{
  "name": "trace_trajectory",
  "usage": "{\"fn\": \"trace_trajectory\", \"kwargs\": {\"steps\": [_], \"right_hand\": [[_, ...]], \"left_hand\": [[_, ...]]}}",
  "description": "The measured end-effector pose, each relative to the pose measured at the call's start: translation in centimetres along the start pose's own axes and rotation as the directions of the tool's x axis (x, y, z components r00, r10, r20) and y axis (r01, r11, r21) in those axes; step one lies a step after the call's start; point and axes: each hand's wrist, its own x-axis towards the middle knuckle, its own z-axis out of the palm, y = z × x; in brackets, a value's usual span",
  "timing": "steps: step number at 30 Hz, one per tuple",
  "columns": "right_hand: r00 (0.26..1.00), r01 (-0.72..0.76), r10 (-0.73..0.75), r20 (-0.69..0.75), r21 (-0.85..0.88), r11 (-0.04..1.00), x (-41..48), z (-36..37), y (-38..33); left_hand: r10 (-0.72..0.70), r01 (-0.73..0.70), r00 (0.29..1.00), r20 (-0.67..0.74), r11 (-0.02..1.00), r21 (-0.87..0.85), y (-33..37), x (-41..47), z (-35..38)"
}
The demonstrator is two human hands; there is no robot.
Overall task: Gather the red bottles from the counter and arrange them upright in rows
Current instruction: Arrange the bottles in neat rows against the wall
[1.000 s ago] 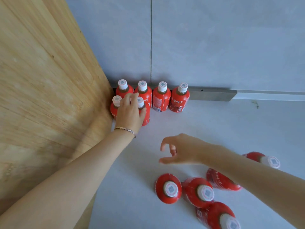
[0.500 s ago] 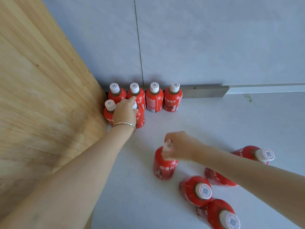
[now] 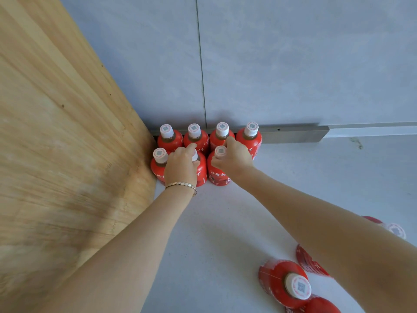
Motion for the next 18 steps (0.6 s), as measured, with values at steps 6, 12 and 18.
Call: {"fn": "trace_trajectory", "kwargs": {"steps": [6, 12, 18], "right_hand": [[0.945, 0.139, -0.123, 0.303, -0.031, 0.99, -3.1, -4.5, 1.8], [0.911, 0.192, -0.053, 0.409, -0.307, 0.932, -9.5, -13.0, 6.6], [0.848, 0.193, 0.187, 0.496, -0.617, 0.763, -17.1, -17.0, 11.3]], "left_hand": [[0.004, -0.004, 1.0, 0.001, 0.999, 0.044, 0.2, -0.4, 0.5], [0.148, -0.127, 0.98, -0.135, 0.98, 0.151, 2.3, -2.3, 1.6], [0.171, -0.179, 0.982, 0.081, 0.979, 0.095, 6.2, -2.6, 2.3]]}}
